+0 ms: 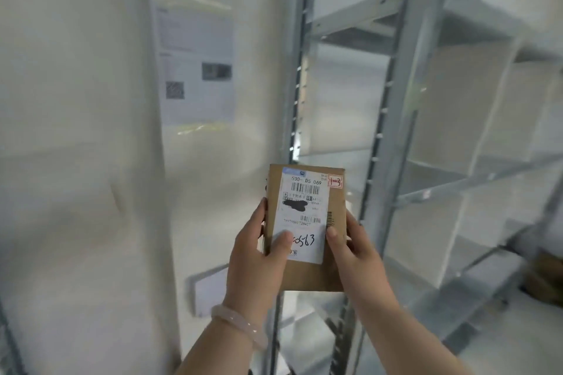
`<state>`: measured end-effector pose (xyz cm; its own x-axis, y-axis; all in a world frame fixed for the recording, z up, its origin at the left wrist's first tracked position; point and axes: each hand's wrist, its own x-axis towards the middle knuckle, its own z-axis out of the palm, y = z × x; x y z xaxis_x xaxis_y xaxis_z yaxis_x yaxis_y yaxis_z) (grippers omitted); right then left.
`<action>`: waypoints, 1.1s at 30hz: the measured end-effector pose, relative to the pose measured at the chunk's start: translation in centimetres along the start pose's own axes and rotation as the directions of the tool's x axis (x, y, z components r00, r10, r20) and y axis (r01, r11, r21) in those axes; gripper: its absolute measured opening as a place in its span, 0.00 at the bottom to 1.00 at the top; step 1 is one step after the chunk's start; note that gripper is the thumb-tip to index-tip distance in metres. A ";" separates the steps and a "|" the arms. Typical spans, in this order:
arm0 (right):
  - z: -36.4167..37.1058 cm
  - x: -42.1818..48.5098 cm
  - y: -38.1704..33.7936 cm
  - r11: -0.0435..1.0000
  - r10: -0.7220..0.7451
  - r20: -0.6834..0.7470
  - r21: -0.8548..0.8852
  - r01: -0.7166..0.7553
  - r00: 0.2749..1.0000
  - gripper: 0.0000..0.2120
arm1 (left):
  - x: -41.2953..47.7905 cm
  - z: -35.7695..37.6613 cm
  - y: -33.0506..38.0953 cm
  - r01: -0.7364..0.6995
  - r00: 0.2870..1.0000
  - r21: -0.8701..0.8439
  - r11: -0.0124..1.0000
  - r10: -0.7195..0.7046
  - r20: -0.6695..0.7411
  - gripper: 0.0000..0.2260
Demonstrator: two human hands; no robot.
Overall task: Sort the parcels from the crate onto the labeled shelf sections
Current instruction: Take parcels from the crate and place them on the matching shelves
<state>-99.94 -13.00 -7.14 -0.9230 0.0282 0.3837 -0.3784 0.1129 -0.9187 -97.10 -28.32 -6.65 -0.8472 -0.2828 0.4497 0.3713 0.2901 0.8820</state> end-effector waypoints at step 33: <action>-64.7 -12.6 0.2 0.965 -0.110 -0.636 -0.251 -0.071 0.764 0.22 | -21.7 58.0 22.2 -0.096 0.811 -0.362 0.927 0.284 0.512 0.23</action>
<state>-83.93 50.91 -6.05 -0.6192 0.6411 0.4534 -0.2828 0.3566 -0.8904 -92.49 37.33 -4.96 -0.7758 0.3213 0.5431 0.5634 -0.0347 0.8254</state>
